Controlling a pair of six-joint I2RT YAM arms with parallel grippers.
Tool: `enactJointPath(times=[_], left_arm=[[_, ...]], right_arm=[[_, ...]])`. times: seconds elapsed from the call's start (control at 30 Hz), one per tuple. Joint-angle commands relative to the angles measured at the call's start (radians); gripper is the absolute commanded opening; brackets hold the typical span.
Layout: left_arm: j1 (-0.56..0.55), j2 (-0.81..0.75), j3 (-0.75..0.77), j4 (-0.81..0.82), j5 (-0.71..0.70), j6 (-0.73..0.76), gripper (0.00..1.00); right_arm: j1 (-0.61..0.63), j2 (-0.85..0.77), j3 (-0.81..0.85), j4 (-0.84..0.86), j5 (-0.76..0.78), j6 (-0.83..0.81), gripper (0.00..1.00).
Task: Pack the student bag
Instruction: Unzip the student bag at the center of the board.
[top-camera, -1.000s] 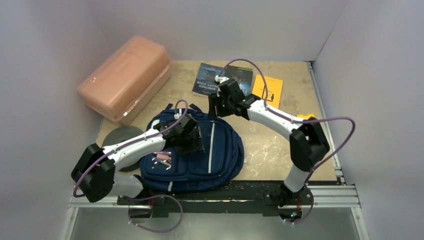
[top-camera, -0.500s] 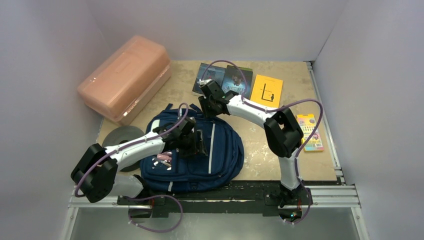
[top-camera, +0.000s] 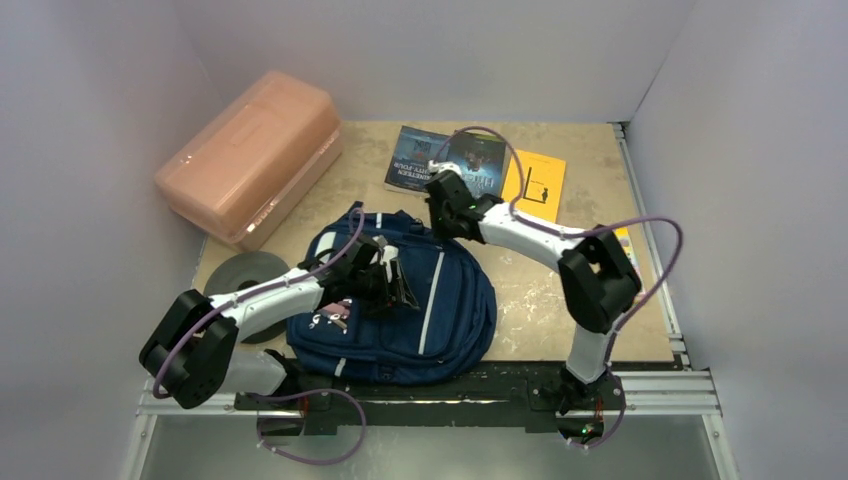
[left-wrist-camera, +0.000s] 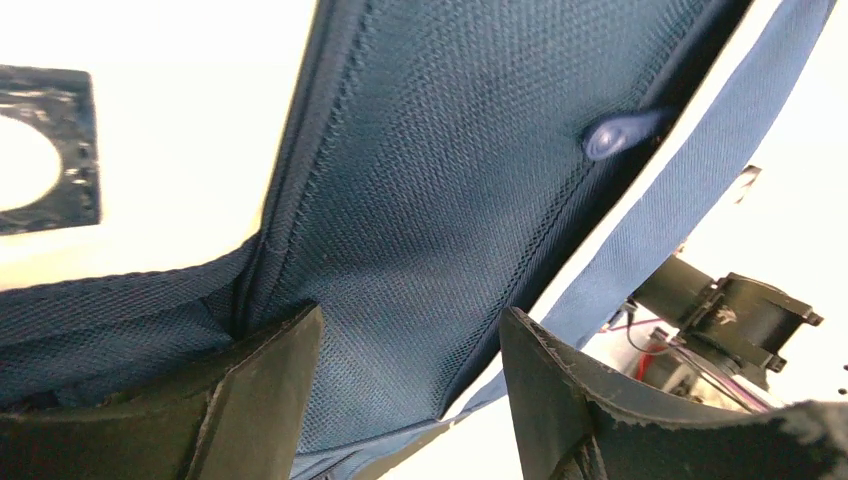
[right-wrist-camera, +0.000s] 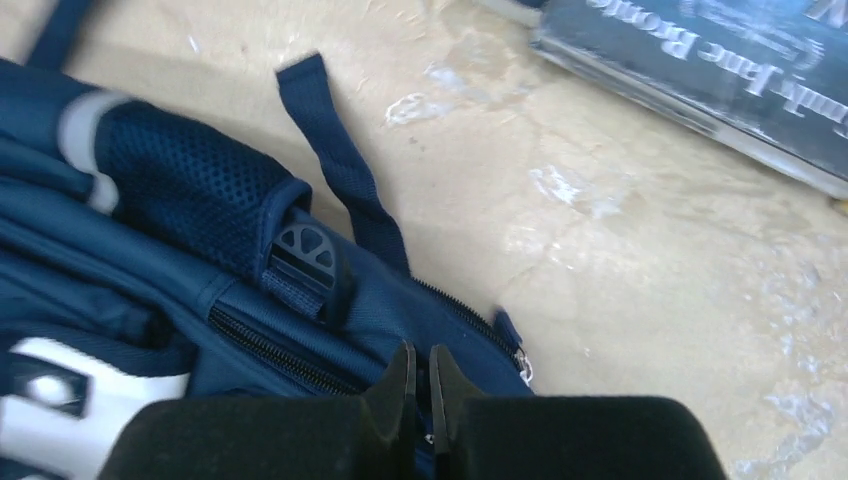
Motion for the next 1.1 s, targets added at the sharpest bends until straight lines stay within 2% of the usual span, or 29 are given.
enactJointPath(times=[0.0,0.07,0.17,0.33,0.47,0.63,0.73,0.87,0.97,1.07], left_arm=[[0.032,0.039,-0.085,0.015,-0.052,-0.035,0.67],[0.035,0.040,-0.099,0.028,-0.057,-0.047,0.67],[0.035,0.057,-0.098,0.039,-0.063,-0.051,0.67],[0.036,0.043,-0.077,0.030,-0.061,-0.042,0.70],[0.029,-0.062,-0.059,0.037,-0.067,0.014,0.81],[0.013,-0.150,0.070,-0.012,-0.112,0.072,0.89],[0.020,-0.071,0.176,0.015,-0.083,0.020,0.80],[0.042,0.130,0.319,0.001,-0.076,-0.057,0.69],[0.066,0.247,0.326,0.058,-0.092,-0.124,0.66],[0.087,0.298,0.296,0.125,-0.120,-0.161,0.65]], right_arm=[[-0.134,-0.206,-0.131,0.094,-0.150,0.143,0.00],[-0.176,-0.245,-0.189,0.120,-0.257,0.168,0.00],[-0.188,-0.264,-0.221,0.166,-0.329,0.140,0.00],[-0.192,-0.283,-0.204,0.142,-0.284,0.122,0.00],[-0.218,-0.332,-0.210,0.123,-0.273,0.056,0.00],[-0.231,-0.358,-0.230,0.141,-0.396,0.056,0.00],[-0.235,-0.355,-0.259,0.175,-0.465,0.090,0.00],[-0.253,-0.335,-0.274,0.176,-0.518,0.117,0.00],[-0.285,-0.355,-0.309,0.178,-0.544,0.123,0.00],[-0.326,-0.396,-0.343,0.162,-0.561,0.105,0.00]])
